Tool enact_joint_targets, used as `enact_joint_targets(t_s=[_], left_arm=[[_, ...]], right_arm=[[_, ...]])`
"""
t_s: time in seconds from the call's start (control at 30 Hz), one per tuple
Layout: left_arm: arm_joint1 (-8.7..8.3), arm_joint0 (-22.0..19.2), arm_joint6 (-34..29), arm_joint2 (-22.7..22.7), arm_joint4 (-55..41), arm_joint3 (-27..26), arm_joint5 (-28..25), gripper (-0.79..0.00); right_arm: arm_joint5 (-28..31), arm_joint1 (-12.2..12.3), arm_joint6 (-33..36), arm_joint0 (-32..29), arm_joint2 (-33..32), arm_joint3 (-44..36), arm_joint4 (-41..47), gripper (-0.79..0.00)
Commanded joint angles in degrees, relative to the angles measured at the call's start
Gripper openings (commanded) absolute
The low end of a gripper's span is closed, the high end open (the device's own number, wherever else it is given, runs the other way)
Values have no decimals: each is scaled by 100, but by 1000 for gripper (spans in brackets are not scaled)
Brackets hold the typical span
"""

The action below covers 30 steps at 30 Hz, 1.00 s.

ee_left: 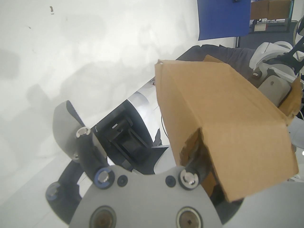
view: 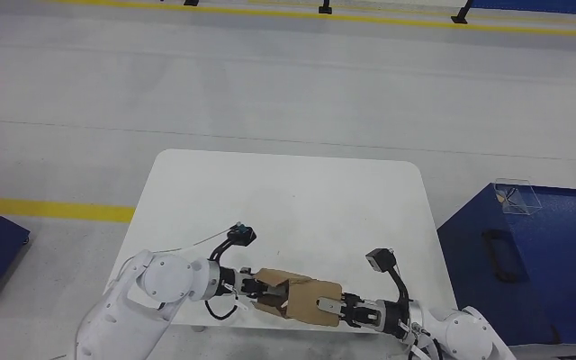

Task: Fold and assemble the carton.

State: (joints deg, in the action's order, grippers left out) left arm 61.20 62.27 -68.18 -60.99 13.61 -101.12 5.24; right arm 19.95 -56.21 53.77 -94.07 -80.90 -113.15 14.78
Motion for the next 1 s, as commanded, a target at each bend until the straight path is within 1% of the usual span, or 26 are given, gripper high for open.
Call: enact_joint_targets(t_s=[0.0, 0.4, 0.43, 0.5, 0.53, 0.57, 0.73, 0.97], left_arm=[[-2, 8, 40, 6, -29, 5, -21, -785], [-10, 32, 178, 81, -158, 37, -140, -785], [-11, 27, 200, 77, -159, 44, -145, -785], [-12, 30, 210, 67, -250, 52, -150, -785], [-15, 20, 207, 57, -256, 57, -149, -785], [-18, 13, 209, 44, -264, 66, -144, -785], [-32, 31, 230, -51, -519, 97, -220, -785], [-38, 44, 279, -66, -533, 86, -253, -785]], right_arm=[[12, 1, -3, -1, 12, 8, -12, -785], [109, 13, -99, -29, -2, 87, -34, -785], [118, 13, -121, -30, -6, 93, -39, -686], [132, 15, -175, -38, -21, 114, -62, -354], [132, 15, -206, -40, -34, 133, -77, -83], [122, 14, -259, -50, -44, 156, -60, 0], [121, 19, -325, -66, -135, 235, 104, 0], [121, 19, -325, -66, -135, 235, 104, 0]])
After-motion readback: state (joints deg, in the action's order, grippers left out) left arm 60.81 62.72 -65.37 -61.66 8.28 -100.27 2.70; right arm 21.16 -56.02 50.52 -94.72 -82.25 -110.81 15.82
